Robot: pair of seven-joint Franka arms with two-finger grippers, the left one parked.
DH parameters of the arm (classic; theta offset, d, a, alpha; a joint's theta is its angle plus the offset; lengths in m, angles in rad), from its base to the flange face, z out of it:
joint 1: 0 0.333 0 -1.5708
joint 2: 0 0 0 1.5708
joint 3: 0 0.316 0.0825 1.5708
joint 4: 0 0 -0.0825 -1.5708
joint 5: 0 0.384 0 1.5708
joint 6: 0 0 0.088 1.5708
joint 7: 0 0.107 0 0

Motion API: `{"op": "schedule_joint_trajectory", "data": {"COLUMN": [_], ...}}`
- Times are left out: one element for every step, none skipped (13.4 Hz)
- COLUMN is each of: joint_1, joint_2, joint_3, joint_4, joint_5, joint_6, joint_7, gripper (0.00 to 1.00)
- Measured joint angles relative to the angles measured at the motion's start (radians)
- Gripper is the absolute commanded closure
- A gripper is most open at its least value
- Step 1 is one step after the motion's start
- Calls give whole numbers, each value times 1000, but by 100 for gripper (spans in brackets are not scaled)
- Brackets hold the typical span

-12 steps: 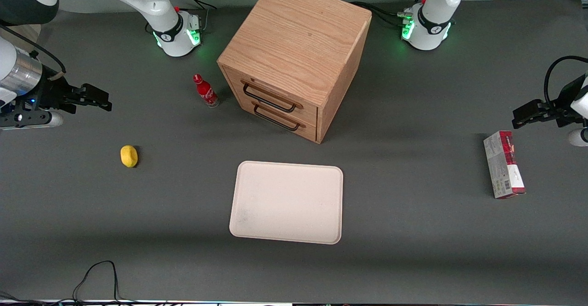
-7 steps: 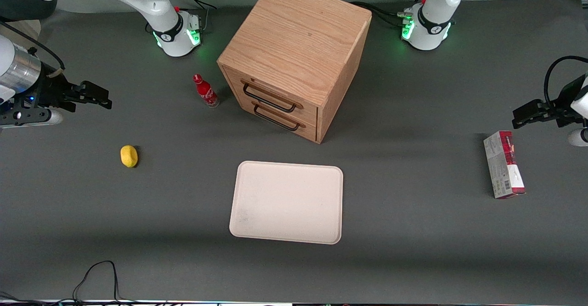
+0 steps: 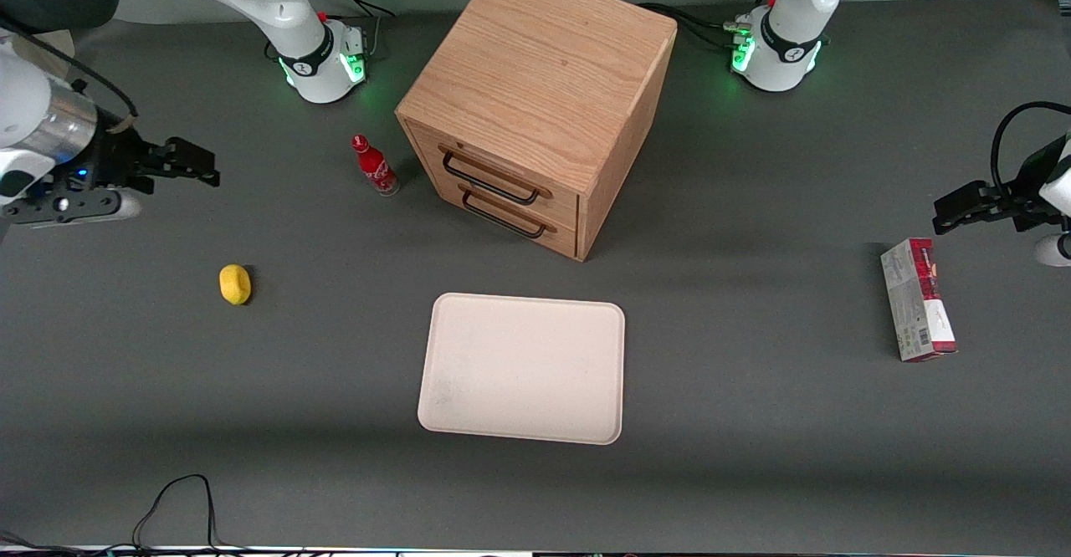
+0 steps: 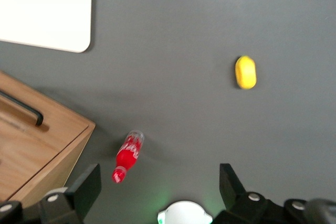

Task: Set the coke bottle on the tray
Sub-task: 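Move the open right gripper toward the red Coca-Cola bottle beside the cabinet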

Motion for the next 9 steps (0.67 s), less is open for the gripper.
{"op": "schedule_joint_trajectory", "data": {"joint_1": [2, 3, 6, 10, 16, 33, 52, 64, 66], "joint_2": [-4, -10, -22, -38, -57, -78, -100, -123, -148], "joint_3": [38, 82, 130, 171, 205, 225, 233, 234, 234], "joint_4": [10, 20, 25, 25, 22, 8, -14, -41, -73], "joint_5": [1, 2, 4, 9, 19, 25, 28, 34, 45], "joint_6": [-28, -59, -86, -103, -120, -130, -133, -133, -133], "joint_7": [42, 96, 155, 210, 256, 287, 303, 311, 311], "gripper": [0, 0, 0, 0, 0, 0, 0, 0, 0]}}
